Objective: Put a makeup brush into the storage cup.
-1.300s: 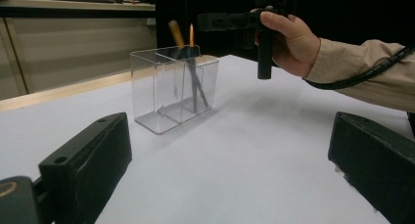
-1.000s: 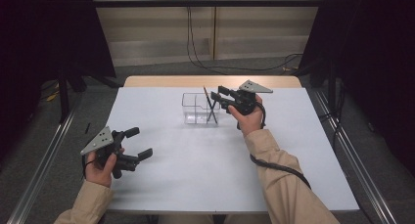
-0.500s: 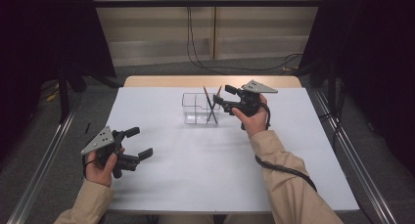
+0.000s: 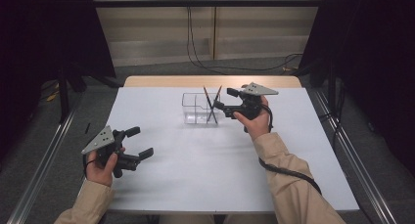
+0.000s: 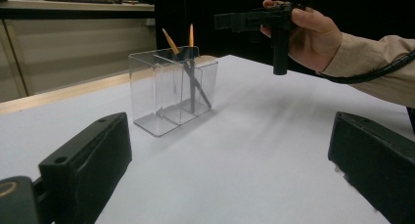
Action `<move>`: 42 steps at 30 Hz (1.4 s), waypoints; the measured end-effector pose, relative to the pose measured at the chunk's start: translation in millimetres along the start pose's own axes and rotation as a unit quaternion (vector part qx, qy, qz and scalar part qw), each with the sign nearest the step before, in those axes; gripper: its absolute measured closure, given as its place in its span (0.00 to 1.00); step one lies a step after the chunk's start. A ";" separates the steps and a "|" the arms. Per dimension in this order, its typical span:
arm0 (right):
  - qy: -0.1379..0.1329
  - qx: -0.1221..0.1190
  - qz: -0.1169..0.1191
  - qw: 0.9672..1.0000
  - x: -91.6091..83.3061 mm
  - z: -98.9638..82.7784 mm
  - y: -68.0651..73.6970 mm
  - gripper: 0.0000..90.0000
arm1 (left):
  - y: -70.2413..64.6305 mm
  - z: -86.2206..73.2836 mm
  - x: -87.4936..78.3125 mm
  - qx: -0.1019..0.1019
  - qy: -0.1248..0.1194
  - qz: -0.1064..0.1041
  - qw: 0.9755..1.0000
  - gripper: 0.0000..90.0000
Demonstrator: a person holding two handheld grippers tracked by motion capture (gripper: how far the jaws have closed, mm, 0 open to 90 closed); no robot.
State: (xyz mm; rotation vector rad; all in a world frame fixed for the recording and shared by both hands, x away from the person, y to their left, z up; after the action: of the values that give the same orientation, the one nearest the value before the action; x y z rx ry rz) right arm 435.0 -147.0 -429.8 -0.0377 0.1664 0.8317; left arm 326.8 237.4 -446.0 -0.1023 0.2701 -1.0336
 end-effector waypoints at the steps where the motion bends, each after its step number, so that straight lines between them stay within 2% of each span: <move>1: 0.000 -0.001 -0.001 1.000 -0.4 -0.3 0.4 0.20 | -0.4 -0.1 0.5 -0.003 0.000 -0.001 1.000 0.02; 13: 0.012 -0.010 0.002 1.000 -7.6 -5.1 1.1 0.16 | 0.5 0.1 4.8 -0.003 0.001 -0.006 1.000 0.03; 19: 0.021 -0.018 0.027 0.999 -9.7 -5.8 4.2 0.10 | 0.9 -0.4 3.8 -0.003 0.001 -0.004 1.000 0.02; 25: 0.034 -0.032 0.032 0.998 -11.8 -5.9 5.8 0.08 | 0.6 -0.5 3.3 -0.003 0.002 -0.004 1.000 0.02; 31: 0.040 -0.046 0.035 0.998 -14.2 -5.5 7.6 0.07 | 0.4 -0.7 2.3 -0.002 0.001 -0.002 1.000 0.03; 42: 0.043 -0.046 0.034 0.997 -21.9 -7.5 5.9 0.07 | -0.4 -0.8 3.0 -0.002 0.003 -0.003 1.000 0.03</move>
State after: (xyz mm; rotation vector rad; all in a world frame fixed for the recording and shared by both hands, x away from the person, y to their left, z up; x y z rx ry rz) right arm 415.1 -159.7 -433.4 -0.1549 0.2115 0.9050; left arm 327.8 234.6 -447.2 -0.1044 0.2773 -1.0390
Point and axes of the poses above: each handheld gripper's, and its own axes: x roughly forward along the jaws, z roughly out of its top, y roughly to its left, the point moved 3 cm from there along x, roughly forward along the jaws, and after that the axes turned 6 degrees about -x, right-handed, at the moved point
